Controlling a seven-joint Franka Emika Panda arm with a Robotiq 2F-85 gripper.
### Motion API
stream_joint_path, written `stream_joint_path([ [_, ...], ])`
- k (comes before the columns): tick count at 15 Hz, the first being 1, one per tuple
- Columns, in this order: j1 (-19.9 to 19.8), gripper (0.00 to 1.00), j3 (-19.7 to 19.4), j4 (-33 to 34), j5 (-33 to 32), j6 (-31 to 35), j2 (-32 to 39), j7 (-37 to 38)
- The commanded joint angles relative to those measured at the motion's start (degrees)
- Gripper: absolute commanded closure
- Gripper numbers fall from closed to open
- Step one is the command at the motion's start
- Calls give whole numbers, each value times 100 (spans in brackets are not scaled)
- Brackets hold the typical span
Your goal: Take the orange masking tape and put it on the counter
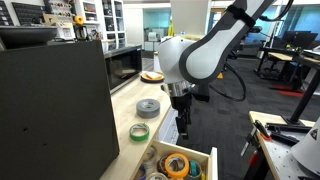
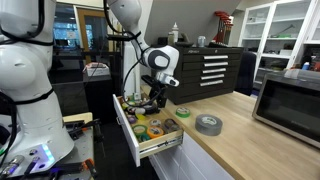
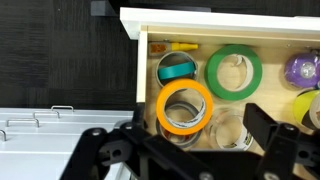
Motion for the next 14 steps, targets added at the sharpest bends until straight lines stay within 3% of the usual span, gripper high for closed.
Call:
stream_joint_path([
  [1, -59, 0, 168, -247, 126, 312, -8, -761],
  [9, -1, 0, 167, -99, 41, 99, 64, -780],
  [14, 182, 0, 112, -457, -558, 1257, 415, -692],
])
